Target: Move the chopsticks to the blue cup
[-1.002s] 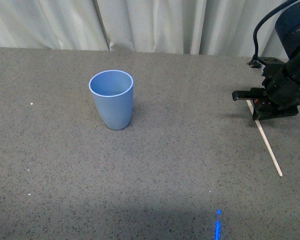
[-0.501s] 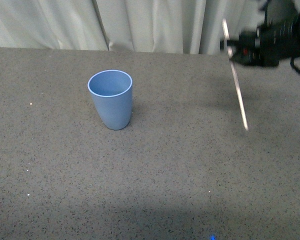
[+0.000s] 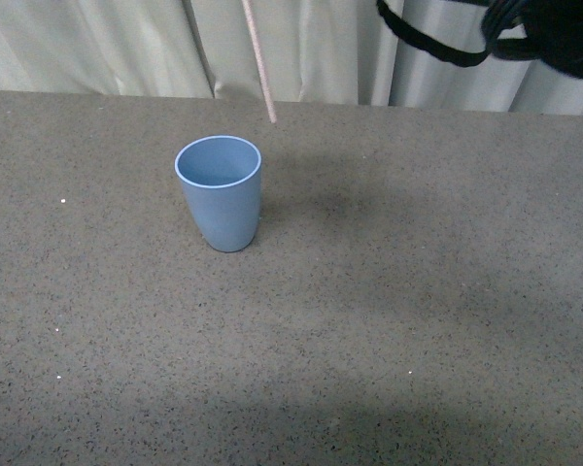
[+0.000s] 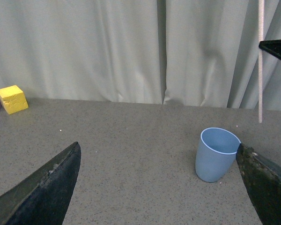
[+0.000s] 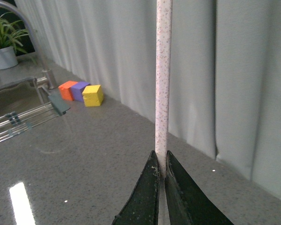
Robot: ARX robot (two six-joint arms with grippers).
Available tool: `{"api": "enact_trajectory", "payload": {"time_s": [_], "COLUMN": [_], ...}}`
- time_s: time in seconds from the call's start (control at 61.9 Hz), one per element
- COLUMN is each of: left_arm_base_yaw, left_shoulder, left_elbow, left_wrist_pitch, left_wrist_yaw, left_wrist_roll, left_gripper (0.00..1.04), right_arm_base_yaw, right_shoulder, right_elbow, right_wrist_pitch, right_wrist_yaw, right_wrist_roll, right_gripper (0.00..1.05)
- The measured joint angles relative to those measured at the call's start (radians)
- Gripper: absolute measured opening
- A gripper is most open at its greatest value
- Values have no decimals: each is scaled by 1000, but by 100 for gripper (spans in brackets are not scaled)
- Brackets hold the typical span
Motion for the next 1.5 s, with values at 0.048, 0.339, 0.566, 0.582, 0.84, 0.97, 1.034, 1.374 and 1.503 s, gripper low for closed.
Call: {"api": "enact_trajectory", "payload": {"time_s": [0.048, 0.339, 0.566, 0.582, 0.84, 0.97, 1.034, 1.374, 1.503], "left_arm_base_yaw": [0, 0, 0, 0, 0, 0, 0, 0, 0], "left_shoulder": [0, 0, 0, 0, 0, 0, 0, 0, 0], "left_elbow": [0, 0, 0, 0, 0, 0, 0, 0, 0], "left_wrist_pitch": [0, 0, 0, 0, 0, 0, 0, 0, 0], "left_wrist_yaw": [0, 0, 0, 0, 0, 0, 0, 0, 0], "left_wrist_roll": [0, 0, 0, 0, 0, 0, 0, 0, 0], "left_gripper": [98, 98, 98, 98, 98, 98, 98, 98, 98], "right_arm_base_yaw": [14, 58, 57, 57, 58, 56, 51, -1, -80], "right_shoulder": [19, 116, 148, 149, 151, 150, 145, -105, -248], "right_elbow": [12, 90, 107, 108, 109, 105, 85, -220, -449], "right_wrist_pitch": [5, -16, -34, -35, -42, -40, -11, 154, 259], "right_wrist_yaw": [-12, -31, -35, -35, -29, 28, 32, 791, 816], "right_wrist_roll": [-4, 6, 2, 1, -26, -33, -29, -57, -64], "right_gripper": [1, 1, 1, 1, 19, 42, 53, 55, 31]}}
